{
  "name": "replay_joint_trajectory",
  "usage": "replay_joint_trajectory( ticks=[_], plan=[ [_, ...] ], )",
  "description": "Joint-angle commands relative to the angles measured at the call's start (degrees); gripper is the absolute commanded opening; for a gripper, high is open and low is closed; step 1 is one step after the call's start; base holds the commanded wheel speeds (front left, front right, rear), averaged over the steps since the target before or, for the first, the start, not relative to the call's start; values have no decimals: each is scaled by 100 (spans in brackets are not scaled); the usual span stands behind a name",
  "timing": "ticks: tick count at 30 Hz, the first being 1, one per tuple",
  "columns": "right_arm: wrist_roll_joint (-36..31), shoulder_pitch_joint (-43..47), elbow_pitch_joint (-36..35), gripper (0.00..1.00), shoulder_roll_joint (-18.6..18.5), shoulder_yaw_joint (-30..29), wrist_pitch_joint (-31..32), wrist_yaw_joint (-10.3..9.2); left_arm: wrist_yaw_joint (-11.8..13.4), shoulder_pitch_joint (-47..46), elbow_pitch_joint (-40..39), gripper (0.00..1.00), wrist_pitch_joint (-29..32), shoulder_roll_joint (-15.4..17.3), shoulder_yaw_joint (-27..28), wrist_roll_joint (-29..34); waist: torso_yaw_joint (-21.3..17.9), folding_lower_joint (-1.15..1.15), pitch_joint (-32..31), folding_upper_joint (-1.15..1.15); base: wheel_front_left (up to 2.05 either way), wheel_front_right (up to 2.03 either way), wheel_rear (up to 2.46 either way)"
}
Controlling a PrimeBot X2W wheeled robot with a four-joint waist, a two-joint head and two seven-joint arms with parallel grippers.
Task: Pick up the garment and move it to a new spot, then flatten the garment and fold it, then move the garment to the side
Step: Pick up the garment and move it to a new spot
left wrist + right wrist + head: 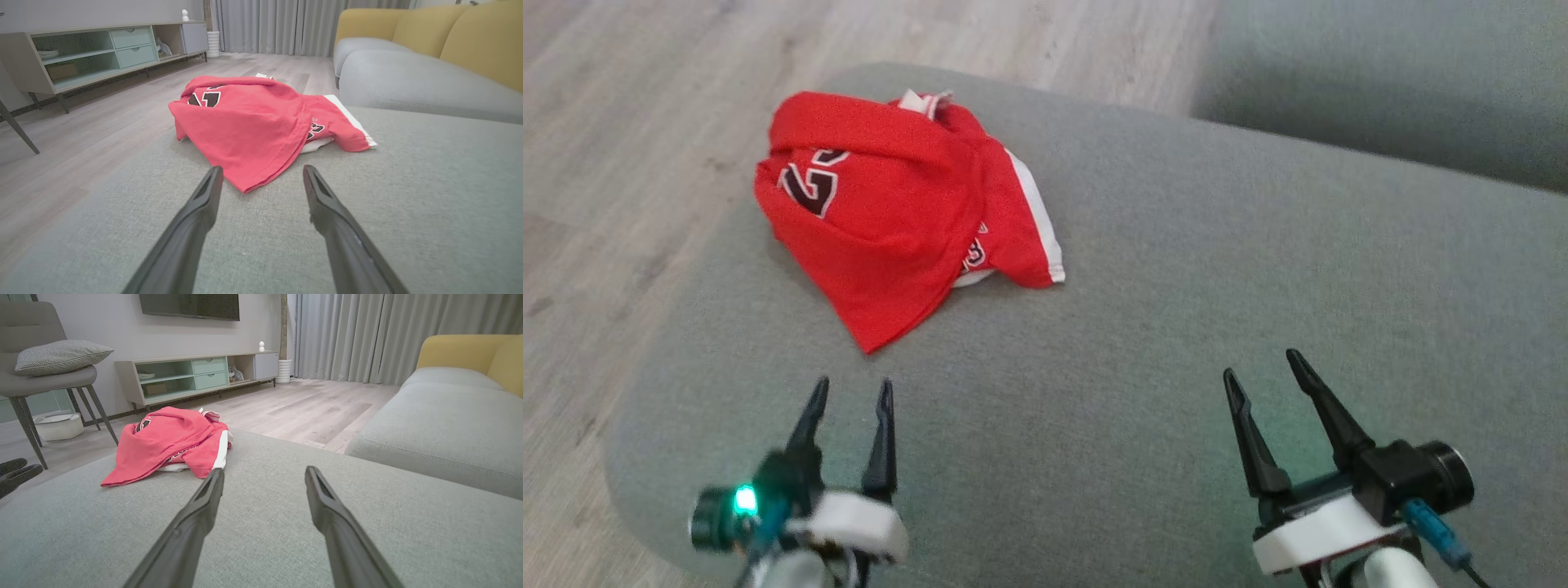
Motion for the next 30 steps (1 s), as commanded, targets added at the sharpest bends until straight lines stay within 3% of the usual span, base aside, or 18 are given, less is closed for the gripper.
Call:
replay_joint_trajectory(
  ticks=[1,4,13,23,24,25,30],
  plan=[
    [-58,-315,-196,100,-44,107,-62,-4,-48,-520,-41,100,-1,111,207,19,-171,0,209,0,0,0,0],
    [-160,-437,-222,100,-44,70,-62,-4,-103,-1120,481,100,283,279,288,-14,-368,0,519,0,0,0,0],
    [-359,-749,-302,100,-44,-82,-62,-4,-625,-2758,2049,100,1534,824,197,-138,-828,0,1283,0,0,0,0],
    [-394,-901,-359,100,-44,-165,-62,-4,-804,-3359,3064,100,2198,1011,-4,-403,-996,0,1545,0,0,0,0],
    [-396,-910,-364,100,-44,-185,-62,-4,-820,-3414,3221,42,2335,981,-97,-488,-1002,0,1555,0,0,0,0],
    [-396,-911,-361,100,-44,-196,-62,-4,-825,-3439,3259,0,2352,969,-143,-528,-1000,0,1549,0,0,0,0],
    [-370,-877,-319,100,-44,-232,-62,-4,-830,-3452,3281,0,2203,956,-359,-695,-968,0,1427,0,0,0,0]
  ],
)
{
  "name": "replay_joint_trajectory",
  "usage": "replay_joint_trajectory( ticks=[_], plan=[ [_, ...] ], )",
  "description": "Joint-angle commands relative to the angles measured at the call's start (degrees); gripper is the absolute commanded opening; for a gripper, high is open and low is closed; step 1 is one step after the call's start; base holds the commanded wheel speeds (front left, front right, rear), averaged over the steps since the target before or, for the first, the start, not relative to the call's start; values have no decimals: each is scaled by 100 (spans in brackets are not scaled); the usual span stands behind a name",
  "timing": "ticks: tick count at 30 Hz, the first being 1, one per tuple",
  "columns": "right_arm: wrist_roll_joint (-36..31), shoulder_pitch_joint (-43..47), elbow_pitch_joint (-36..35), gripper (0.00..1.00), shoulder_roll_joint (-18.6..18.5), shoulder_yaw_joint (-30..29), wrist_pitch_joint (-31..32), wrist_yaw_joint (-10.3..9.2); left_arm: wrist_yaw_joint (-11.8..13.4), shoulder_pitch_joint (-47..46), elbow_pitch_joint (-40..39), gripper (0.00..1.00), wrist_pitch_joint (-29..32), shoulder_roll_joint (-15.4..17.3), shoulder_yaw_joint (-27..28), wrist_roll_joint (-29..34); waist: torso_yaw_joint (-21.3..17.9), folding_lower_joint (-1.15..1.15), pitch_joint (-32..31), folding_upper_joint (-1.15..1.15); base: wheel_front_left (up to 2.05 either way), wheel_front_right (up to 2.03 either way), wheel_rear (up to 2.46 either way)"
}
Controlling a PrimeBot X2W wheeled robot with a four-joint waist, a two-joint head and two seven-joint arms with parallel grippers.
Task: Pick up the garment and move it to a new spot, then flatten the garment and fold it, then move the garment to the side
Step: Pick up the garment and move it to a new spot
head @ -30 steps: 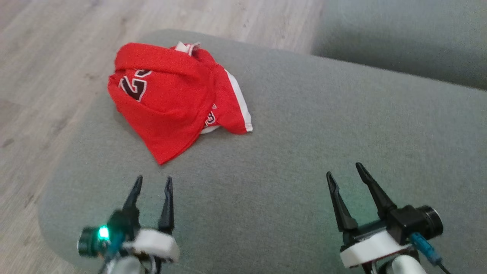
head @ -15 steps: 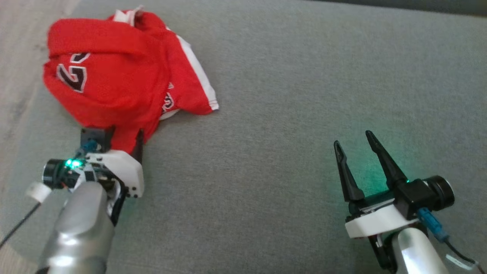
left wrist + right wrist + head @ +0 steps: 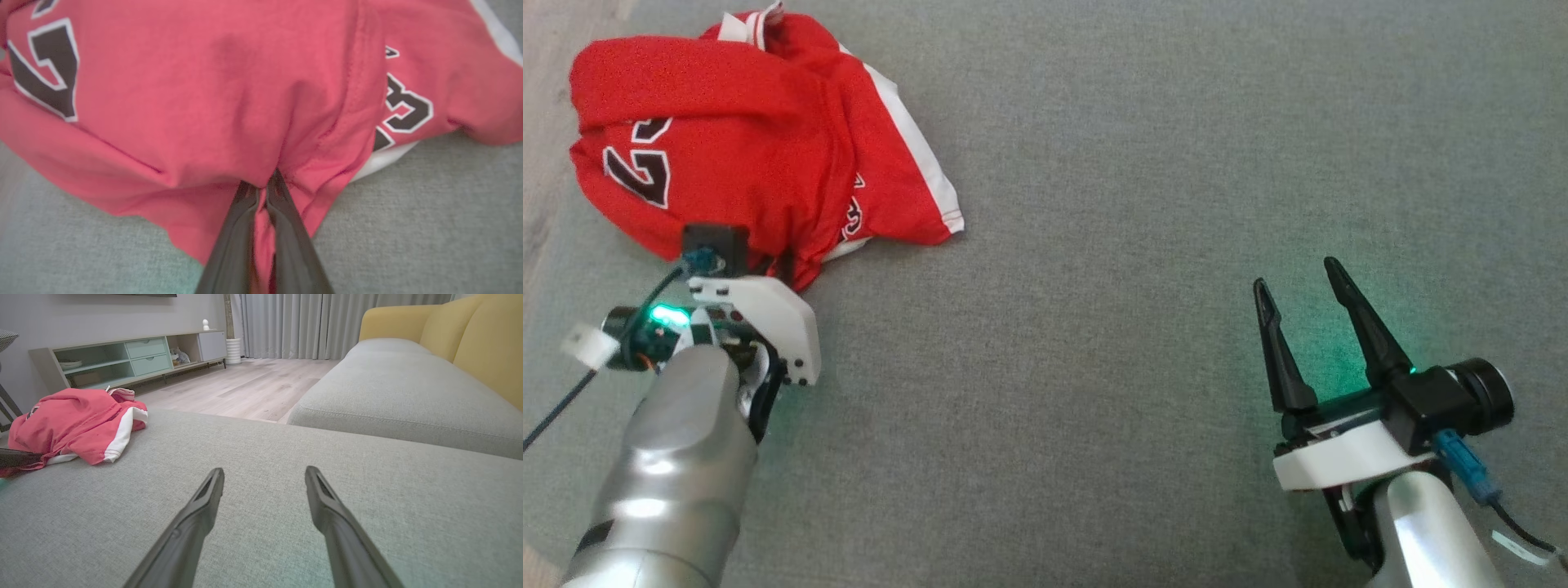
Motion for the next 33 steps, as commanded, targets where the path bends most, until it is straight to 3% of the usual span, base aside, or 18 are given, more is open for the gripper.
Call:
replay_joint_trajectory(
  ticks=[1,8,15,25,33],
  plan=[
    [-10,-67,-155,100,-23,143,-62,-4,10,112,33,0,-47,198,31,-43,25,-1,-90,0,0,0,0],
    [156,59,-60,100,-23,177,-62,-4,9,133,-351,0,-1096,257,-16,-352,115,-1,-565,0,0,0,0],
    [333,260,9,100,-23,215,-62,-4,8,326,-1382,0,-2086,294,54,-613,200,-1,-1102,0,0,0,0],
    [475,395,25,100,-23,270,-62,-4,219,1065,-3730,0,-2226,317,327,-496,155,-1,-1444,0,0,0,0],
    [492,317,-25,100,-23,212,-62,-4,203,991,-4630,0,-2038,237,49,-374,-214,-1,-1374,0,0,0,0]
  ],
)
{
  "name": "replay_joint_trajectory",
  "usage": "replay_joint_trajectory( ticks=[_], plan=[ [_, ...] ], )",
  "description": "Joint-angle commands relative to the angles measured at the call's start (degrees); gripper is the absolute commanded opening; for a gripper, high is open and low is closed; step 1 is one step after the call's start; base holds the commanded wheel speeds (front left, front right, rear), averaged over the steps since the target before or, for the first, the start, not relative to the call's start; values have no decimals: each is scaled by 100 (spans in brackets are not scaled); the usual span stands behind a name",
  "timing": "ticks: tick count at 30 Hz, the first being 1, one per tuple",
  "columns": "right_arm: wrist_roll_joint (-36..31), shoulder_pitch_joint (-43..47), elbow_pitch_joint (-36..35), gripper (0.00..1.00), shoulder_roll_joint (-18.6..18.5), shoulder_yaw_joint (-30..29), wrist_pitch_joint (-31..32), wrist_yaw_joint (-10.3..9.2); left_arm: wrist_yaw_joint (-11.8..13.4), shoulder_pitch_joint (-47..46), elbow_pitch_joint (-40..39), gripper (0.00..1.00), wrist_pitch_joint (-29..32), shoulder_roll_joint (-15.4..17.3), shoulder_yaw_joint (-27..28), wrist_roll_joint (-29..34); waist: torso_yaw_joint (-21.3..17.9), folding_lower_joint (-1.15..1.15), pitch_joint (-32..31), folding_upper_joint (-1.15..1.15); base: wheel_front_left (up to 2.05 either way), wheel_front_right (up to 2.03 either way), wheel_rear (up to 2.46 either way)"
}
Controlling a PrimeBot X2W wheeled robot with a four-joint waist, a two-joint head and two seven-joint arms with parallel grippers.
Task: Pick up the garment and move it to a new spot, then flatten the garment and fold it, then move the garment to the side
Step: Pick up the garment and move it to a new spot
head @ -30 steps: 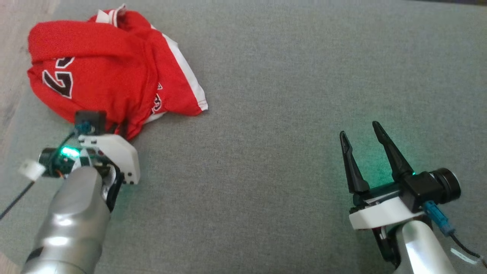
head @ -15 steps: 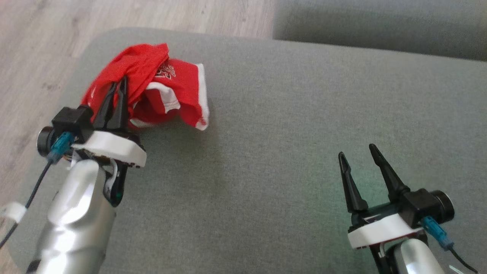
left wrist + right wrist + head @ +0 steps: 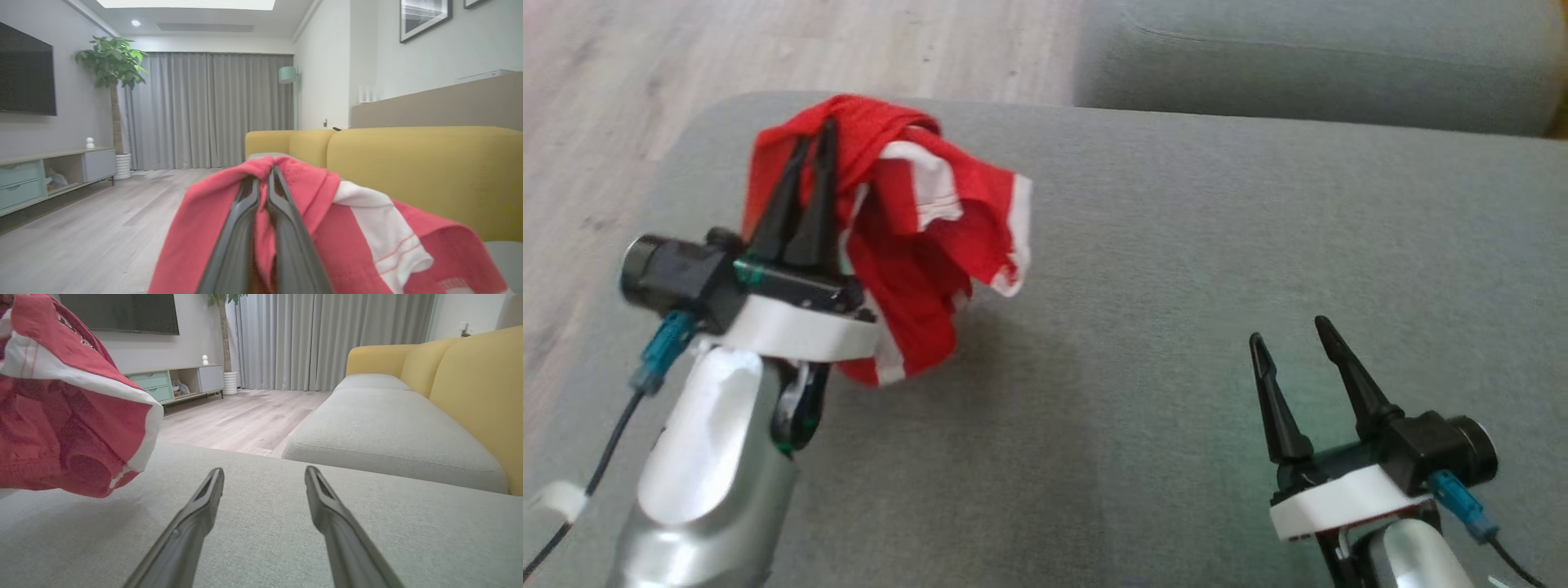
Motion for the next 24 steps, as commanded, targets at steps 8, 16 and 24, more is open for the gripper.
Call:
replay_joint_trajectory(
  ticks=[8,16,24],
  plan=[
    [128,-399,-280,100,-27,152,-62,-4,26,-1120,-288,0,325,-76,-202,271,-830,0,275,0,0,0,0],
    [308,-685,-472,100,-27,275,-62,-4,147,-2068,575,0,232,-169,-402,668,-1929,0,758,0,0,0,0],
    [539,-810,-656,100,-27,335,-62,-4,125,-2495,1377,0,-40,-386,-882,1070,-2738,0,1262,0,0,0,0]
  ],
)
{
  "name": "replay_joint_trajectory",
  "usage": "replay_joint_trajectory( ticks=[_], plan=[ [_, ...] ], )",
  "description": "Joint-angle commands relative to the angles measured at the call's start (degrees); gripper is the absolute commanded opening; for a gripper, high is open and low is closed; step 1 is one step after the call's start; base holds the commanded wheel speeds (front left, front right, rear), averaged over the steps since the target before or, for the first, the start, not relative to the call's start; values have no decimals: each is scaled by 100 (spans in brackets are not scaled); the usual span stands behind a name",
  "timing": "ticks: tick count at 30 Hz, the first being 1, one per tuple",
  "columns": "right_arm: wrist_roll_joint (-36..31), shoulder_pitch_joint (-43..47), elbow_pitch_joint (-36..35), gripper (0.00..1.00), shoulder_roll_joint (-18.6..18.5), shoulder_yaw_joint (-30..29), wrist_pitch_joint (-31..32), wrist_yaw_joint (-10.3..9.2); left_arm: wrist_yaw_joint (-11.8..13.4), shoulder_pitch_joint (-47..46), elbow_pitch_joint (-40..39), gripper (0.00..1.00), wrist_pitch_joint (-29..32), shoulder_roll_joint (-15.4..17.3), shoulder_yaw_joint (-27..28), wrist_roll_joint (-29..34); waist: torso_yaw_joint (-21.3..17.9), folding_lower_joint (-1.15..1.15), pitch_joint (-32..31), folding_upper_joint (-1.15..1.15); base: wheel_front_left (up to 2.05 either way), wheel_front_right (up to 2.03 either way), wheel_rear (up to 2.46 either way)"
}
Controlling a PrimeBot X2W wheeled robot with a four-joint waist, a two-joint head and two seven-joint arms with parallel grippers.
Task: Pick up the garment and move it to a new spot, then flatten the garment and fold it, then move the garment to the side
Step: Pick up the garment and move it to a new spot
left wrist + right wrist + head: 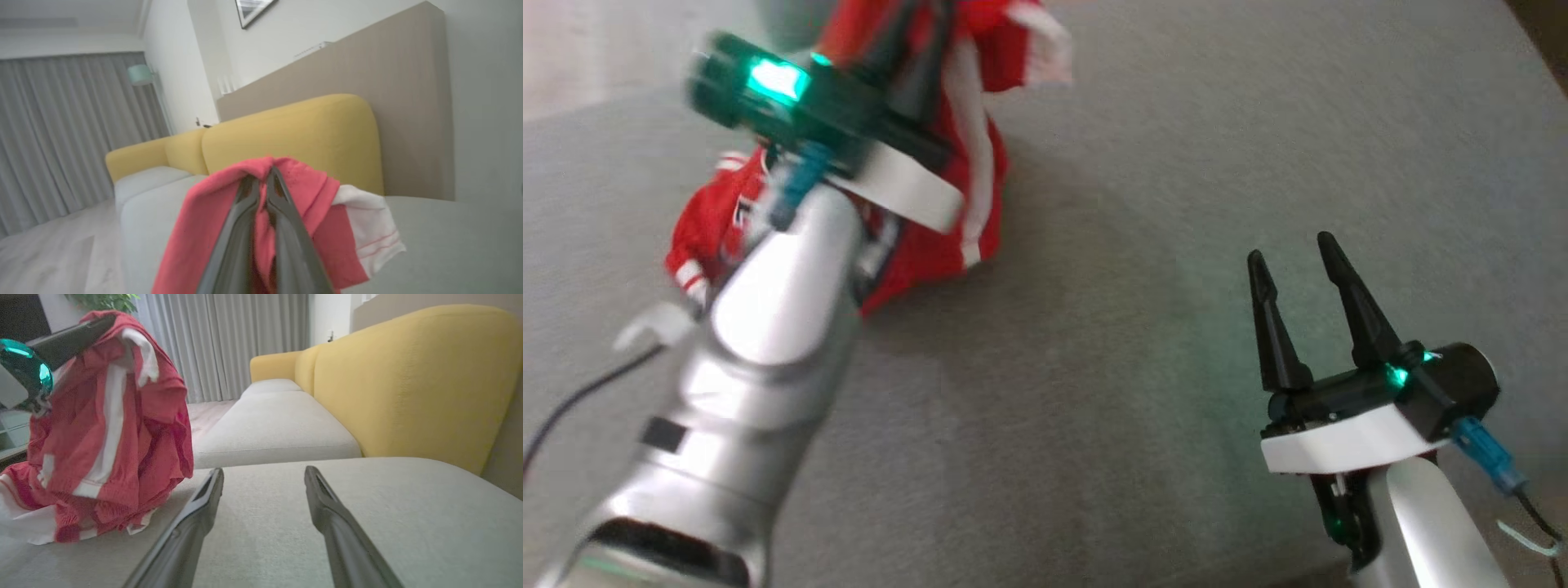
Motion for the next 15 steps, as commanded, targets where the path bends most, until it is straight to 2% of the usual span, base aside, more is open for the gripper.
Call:
replay_joint_trajectory(
  ticks=[1,7,8,9,15],
  plan=[
    [67,-174,-205,100,-26,109,-61,-4,-38,-132,-12,0,-59,20,-18,60,-417,-1,368,0,0,0,0],
    [65,-136,-179,100,-26,48,-61,-4,-174,478,814,2,-26,-314,-819,146,-438,-1,352,0,0,0,0],
    [54,-136,-168,100,-26,36,-61,-4,-188,574,935,56,-27,-356,-928,120,-407,-1,333,0,0,0,0],
    [44,-139,-162,100,-26,31,-61,-4,-197,658,1028,100,-40,-392,-1016,78,-369,-1,312,0,0,0,0],
    [-76,-115,-130,100,-26,20,-61,-4,-108,820,1191,100,-135,-467,-1294,-294,-9,-1,149,0,0,0,0]
  ],
)
